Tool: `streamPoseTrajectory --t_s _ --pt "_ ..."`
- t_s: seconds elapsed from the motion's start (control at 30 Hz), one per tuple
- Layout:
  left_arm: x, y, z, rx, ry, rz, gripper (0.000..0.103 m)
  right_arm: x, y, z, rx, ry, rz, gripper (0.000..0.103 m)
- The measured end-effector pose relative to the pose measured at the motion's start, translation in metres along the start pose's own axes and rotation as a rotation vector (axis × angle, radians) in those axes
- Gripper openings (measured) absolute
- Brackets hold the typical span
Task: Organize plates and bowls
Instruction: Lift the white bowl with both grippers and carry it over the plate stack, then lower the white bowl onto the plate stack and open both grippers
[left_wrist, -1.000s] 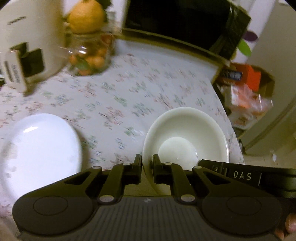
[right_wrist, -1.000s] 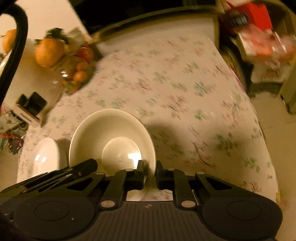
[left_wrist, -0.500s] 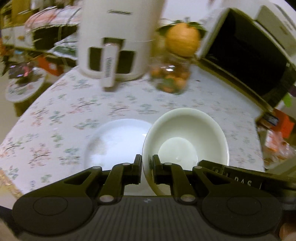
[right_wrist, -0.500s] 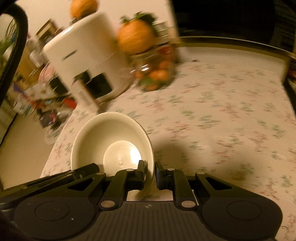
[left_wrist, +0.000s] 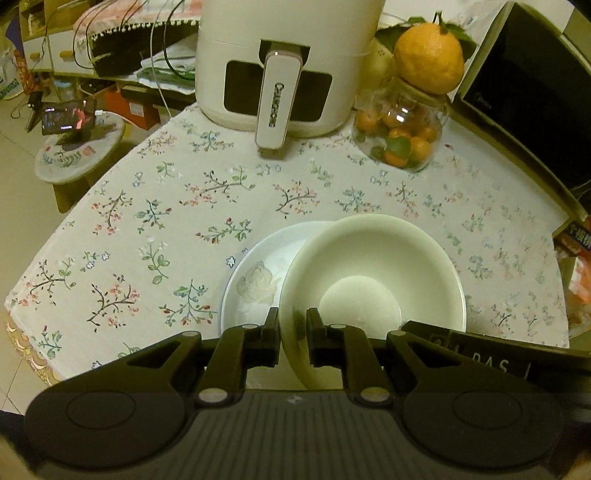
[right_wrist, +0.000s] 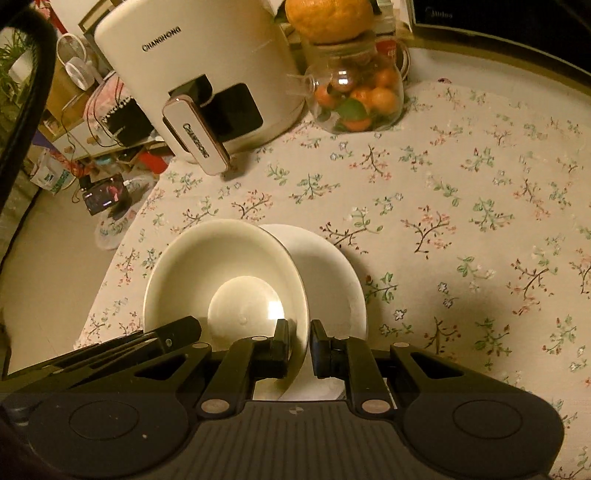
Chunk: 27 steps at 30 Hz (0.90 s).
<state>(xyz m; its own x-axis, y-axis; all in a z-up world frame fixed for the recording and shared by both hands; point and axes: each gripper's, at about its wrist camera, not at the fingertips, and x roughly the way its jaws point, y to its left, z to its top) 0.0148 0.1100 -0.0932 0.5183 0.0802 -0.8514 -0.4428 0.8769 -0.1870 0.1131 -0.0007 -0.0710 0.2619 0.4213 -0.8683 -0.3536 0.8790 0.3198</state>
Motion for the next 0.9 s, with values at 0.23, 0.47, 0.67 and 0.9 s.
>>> streamPoseTrajectory --t_s 0.23,0.47,0.67,0.9 --pt "0.011 0.001 0.002 0.017 0.031 0.017 0.014 0.010 -0.005 -0.001 0.044 0.062 0.025 0.015" --pt "0.017 -0.003 0.005 0.048 0.042 0.024 0.021 0.014 -0.007 -0.002 0.070 0.082 0.043 0.018" --pt "0.016 -0.002 0.004 0.065 0.036 0.019 0.030 0.008 -0.012 -0.001 0.073 0.055 0.058 0.020" --pt "-0.006 0.006 0.000 0.078 -0.003 0.034 0.049 -0.012 -0.013 -0.005 0.064 -0.009 0.062 0.027"
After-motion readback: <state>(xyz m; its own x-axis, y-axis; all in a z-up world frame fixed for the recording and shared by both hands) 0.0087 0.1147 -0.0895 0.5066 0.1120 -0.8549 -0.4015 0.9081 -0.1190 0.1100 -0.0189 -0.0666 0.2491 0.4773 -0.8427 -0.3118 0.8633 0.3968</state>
